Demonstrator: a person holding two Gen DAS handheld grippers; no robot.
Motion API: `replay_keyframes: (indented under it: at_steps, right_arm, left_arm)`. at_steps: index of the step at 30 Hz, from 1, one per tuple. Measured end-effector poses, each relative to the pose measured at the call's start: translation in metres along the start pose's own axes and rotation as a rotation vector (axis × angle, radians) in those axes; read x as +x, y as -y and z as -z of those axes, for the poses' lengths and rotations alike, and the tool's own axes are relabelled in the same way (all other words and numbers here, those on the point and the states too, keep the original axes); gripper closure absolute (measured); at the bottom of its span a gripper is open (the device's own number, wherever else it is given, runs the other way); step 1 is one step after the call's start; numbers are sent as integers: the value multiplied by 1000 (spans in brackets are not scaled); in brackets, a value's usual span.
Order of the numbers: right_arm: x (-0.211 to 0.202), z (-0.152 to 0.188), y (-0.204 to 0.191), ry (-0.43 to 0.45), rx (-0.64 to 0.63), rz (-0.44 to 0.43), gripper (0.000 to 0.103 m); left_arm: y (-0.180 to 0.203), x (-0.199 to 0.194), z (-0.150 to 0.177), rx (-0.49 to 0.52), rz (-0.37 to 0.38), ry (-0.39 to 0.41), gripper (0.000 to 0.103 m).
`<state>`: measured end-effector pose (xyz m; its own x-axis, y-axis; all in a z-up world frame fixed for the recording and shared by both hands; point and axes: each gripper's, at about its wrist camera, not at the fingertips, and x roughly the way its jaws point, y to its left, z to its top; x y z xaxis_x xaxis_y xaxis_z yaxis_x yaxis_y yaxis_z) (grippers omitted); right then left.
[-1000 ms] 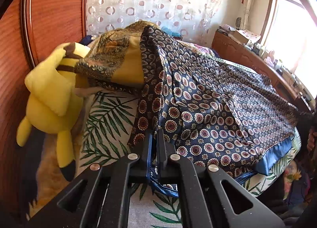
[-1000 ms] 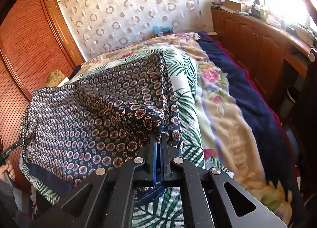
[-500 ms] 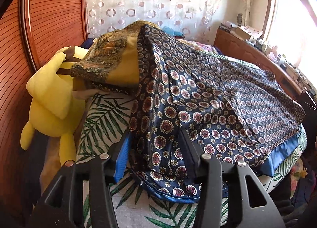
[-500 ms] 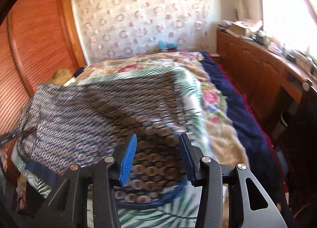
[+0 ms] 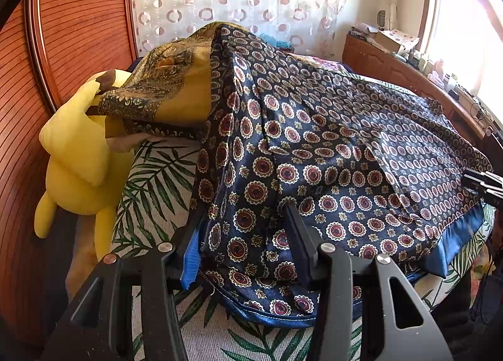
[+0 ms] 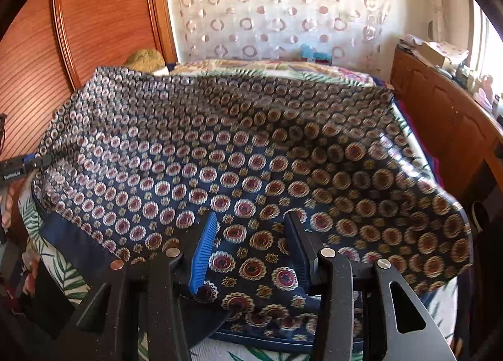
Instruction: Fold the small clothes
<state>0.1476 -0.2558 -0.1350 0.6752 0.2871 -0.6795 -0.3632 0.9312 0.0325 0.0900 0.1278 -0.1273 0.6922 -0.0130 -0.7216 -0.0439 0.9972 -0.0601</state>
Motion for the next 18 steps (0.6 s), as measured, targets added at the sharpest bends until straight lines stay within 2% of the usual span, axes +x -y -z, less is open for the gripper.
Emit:
replay_keyframes:
  at_steps: [5,8,10,13,18]
  right_arm:
    - [13,-2,0,12,-9,22,51]
    - [13,5,-12,23,-58,44,32]
    - [13,8,-13,22,-44,50,18]
    - [16,9,-17,21,-40,63,15]
    - [13,10,-19,13,-33,73,14]
  left_arm:
    - [-1,4,3,-9,0,-9,54]
    - [-1,5,4,-13,3,-7,54]
    - [-1,5,5,-8,-3,-2,54]
    - [-2,5,6,-12,3,0,55]
    - [-7,6,7,-30,10,6,68]
